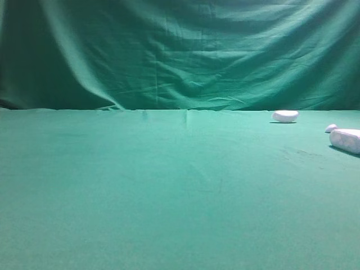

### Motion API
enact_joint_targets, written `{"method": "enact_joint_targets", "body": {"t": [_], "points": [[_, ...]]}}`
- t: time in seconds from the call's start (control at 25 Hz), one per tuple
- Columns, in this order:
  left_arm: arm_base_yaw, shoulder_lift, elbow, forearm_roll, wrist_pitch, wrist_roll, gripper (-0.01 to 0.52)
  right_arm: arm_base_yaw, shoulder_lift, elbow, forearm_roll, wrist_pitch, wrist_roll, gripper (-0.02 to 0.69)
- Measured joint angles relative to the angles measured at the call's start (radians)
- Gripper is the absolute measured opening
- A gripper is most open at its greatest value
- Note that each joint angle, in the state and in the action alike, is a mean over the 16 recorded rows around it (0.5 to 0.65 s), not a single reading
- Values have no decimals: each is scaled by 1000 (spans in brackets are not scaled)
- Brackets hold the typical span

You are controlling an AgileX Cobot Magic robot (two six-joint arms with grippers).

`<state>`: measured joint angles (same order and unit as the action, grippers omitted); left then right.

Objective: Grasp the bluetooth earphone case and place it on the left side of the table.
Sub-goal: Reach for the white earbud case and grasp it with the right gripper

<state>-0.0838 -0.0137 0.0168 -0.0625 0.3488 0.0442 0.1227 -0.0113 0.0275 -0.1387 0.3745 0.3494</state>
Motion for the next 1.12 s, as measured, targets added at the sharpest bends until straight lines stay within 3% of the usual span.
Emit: {"method": "enact_joint_targets", "body": {"t": [0.72,1.12], "points": [[0,0,0,0,0,0,0,0,0,0,-4,-11,1,62],[0,0,0,0,0,0,0,0,6,-19,-12,-242,5,62]]}}
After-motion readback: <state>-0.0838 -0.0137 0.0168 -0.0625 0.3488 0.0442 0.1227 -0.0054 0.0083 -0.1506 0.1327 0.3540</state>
